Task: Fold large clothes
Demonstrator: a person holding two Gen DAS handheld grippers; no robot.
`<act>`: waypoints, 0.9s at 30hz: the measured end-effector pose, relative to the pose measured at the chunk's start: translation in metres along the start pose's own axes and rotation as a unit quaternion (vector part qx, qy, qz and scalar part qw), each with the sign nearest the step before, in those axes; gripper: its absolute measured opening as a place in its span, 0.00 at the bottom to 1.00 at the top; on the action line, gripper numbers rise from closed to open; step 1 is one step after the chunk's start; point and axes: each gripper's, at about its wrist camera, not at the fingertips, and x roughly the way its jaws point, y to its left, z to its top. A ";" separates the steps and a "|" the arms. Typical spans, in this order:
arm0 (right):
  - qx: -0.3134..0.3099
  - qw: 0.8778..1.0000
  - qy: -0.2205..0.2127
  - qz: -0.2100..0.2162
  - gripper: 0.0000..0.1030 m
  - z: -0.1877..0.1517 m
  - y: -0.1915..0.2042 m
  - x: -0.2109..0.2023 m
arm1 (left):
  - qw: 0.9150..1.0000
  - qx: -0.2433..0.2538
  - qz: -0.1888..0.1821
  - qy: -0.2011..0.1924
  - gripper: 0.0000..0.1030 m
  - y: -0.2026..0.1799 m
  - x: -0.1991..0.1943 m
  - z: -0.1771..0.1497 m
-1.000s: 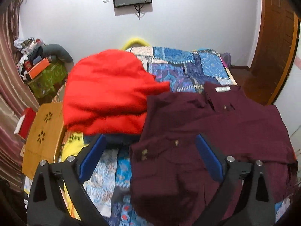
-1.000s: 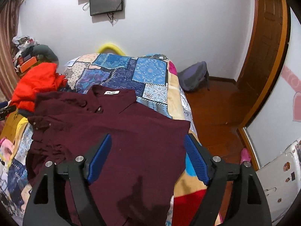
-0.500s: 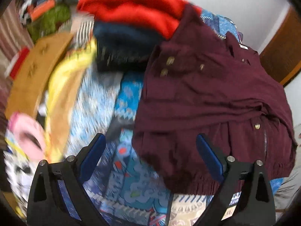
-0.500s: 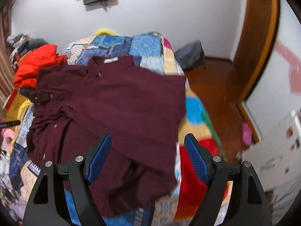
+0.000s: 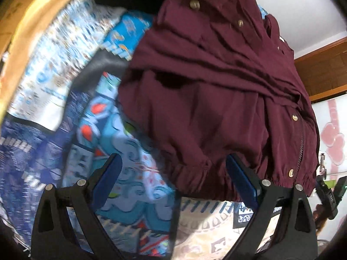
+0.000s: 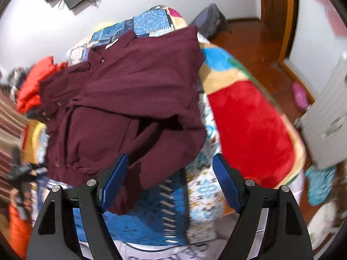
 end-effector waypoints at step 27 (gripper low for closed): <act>0.036 0.989 -0.057 0.131 0.11 0.012 0.024 -0.026 | 0.984 0.106 -0.067 -0.125 0.17 -0.079 -0.090 -0.016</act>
